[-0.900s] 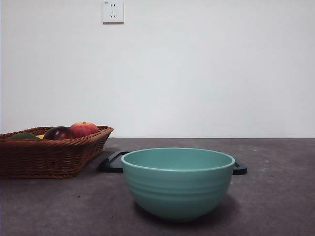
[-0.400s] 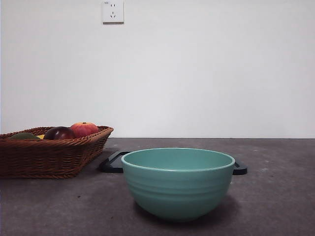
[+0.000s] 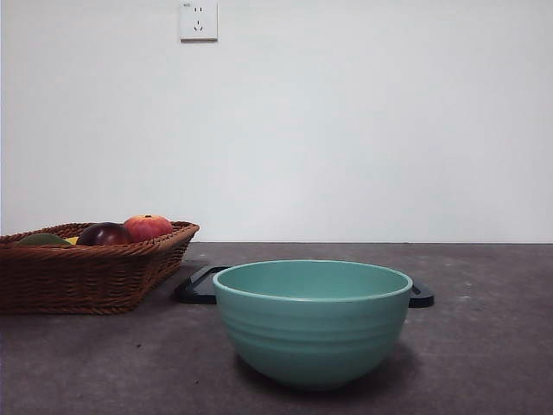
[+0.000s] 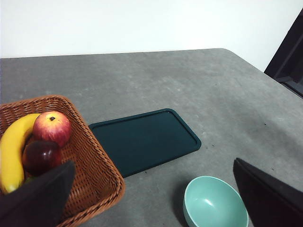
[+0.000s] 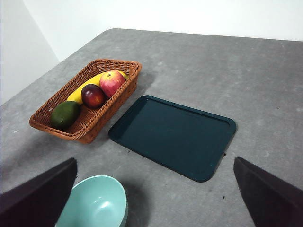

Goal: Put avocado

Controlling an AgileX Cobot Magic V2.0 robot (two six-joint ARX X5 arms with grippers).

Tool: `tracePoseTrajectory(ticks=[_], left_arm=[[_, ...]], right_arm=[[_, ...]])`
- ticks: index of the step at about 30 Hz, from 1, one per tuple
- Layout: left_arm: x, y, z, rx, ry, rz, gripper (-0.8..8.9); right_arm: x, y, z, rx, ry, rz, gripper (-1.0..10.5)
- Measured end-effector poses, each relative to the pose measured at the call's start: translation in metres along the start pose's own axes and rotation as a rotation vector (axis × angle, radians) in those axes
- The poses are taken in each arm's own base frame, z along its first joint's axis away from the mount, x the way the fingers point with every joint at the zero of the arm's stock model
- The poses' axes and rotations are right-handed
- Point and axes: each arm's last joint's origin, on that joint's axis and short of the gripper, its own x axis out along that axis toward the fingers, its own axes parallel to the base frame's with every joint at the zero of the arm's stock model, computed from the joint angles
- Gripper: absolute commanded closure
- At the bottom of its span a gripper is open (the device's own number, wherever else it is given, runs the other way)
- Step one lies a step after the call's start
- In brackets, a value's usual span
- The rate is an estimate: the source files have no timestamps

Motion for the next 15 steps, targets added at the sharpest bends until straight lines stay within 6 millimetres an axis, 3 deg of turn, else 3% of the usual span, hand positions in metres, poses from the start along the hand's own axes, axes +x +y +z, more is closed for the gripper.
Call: tracePoseTrajectory(ticks=[7, 15], left_arm=[[0.004, 0.004, -0.003, -0.031, 0.052, 0.062, 1.93], [0.05, 0.03, -0.012, -0.17, 0.317, 0.15, 1.93]], right_arm=[[0.0, 0.0, 0.0, 0.0, 0.0, 0.0, 3.1], [0.0, 0.001, 0.0, -0.004, 0.002, 0.009, 3.1]])
